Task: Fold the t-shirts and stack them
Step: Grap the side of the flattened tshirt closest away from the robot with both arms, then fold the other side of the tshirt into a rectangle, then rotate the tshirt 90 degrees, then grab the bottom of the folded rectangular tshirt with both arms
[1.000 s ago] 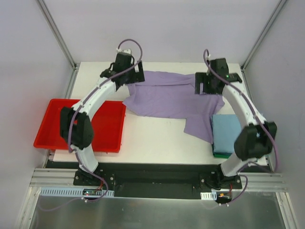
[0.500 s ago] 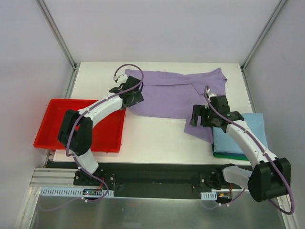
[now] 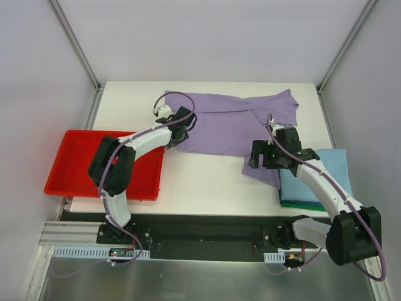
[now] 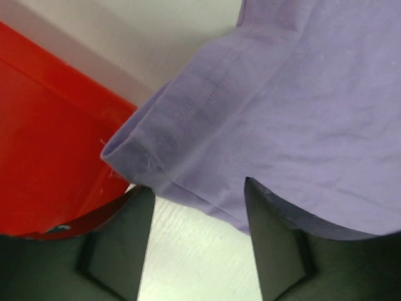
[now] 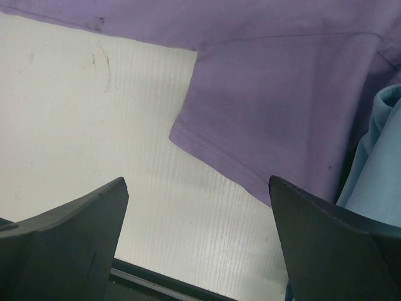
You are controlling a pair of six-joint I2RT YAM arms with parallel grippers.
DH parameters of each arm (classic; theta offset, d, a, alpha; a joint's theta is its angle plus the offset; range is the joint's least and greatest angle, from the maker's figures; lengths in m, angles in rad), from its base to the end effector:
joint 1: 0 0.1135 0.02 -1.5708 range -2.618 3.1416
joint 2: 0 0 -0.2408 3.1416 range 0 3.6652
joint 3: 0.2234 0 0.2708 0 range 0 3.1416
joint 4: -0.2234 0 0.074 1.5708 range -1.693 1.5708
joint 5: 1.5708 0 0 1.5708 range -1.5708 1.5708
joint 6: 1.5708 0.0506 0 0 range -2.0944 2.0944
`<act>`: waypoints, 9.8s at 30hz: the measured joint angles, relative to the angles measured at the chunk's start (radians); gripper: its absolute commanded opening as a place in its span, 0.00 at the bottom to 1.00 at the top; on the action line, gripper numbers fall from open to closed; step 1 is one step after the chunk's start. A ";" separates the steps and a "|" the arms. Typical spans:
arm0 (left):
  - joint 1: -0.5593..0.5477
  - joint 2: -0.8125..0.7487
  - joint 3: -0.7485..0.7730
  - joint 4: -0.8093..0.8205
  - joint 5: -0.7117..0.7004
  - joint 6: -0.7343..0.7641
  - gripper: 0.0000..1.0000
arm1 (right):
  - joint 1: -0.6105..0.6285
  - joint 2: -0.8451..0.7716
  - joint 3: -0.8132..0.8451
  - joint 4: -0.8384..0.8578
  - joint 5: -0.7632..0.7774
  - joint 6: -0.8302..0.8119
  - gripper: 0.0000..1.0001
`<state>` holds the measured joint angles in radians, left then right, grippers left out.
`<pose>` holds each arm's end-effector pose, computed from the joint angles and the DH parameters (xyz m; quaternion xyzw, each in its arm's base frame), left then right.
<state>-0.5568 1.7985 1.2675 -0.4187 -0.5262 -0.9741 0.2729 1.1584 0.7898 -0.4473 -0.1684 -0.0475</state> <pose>0.3538 -0.1903 0.1703 -0.2682 0.8830 -0.0259 0.3843 0.2638 0.0826 0.2047 -0.1784 0.9095 0.1190 0.3561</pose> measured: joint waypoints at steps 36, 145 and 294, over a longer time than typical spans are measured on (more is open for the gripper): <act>0.001 0.065 0.097 -0.070 -0.099 -0.008 0.00 | 0.082 0.259 -0.033 -0.107 0.225 0.168 0.77; 0.205 0.561 0.937 -0.048 0.725 0.427 0.99 | -0.162 1.049 1.168 -0.083 0.071 0.086 0.96; -0.121 0.536 0.632 0.183 1.250 0.455 0.99 | 0.238 -0.029 -0.261 0.170 0.142 0.369 0.42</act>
<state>-0.6773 2.3341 1.8992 -0.2359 0.7242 -0.5190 0.5106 1.1294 0.5293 -0.2771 -0.0261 0.3218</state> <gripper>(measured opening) 0.990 0.438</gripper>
